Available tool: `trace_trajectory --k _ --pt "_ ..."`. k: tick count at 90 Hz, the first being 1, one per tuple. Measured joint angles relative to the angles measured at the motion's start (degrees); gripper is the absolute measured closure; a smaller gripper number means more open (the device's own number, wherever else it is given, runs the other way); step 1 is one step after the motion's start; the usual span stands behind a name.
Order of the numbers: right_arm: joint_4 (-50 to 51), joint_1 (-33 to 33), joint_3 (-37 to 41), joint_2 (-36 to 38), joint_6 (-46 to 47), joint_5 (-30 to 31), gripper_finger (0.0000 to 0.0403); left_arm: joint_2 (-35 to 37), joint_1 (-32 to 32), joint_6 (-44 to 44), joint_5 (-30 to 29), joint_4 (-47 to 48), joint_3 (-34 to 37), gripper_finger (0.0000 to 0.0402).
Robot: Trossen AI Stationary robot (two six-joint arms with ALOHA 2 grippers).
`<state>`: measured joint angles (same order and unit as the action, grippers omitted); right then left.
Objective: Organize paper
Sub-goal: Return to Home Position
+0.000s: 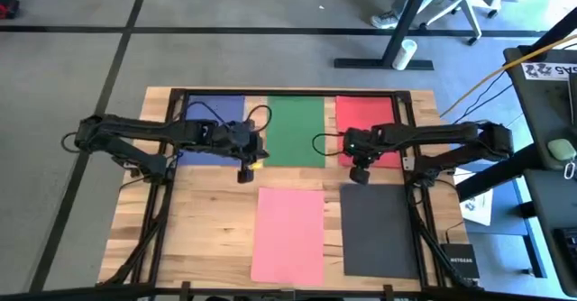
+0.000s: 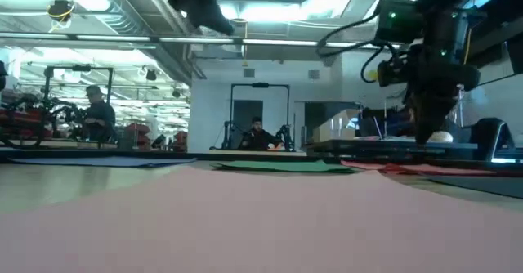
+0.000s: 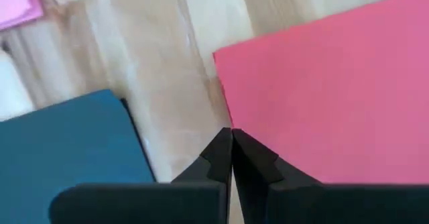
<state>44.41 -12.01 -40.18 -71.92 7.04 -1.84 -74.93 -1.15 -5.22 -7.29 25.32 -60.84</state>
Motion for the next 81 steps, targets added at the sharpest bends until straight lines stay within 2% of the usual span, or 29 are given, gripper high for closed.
trace_trajectory --k 25,43,60,81 --pt "-1.42 4.15 -0.02 0.37 -0.24 -1.10 0.0403 1.66 -5.79 1.30 0.04 -15.91 12.79 0.0402" --pt "-7.11 7.87 0.05 2.80 -1.39 -1.20 0.0403 9.35 -8.50 3.24 0.13 -26.19 23.47 0.0402" --pt "-16.80 8.24 4.55 7.89 -3.01 -1.55 0.0403 19.76 -8.78 6.24 0.10 -25.44 30.00 0.0402" --pt "-33.82 8.17 13.71 14.97 -2.52 -2.25 0.0403 34.40 -10.33 7.79 0.07 -24.51 37.66 0.0402"
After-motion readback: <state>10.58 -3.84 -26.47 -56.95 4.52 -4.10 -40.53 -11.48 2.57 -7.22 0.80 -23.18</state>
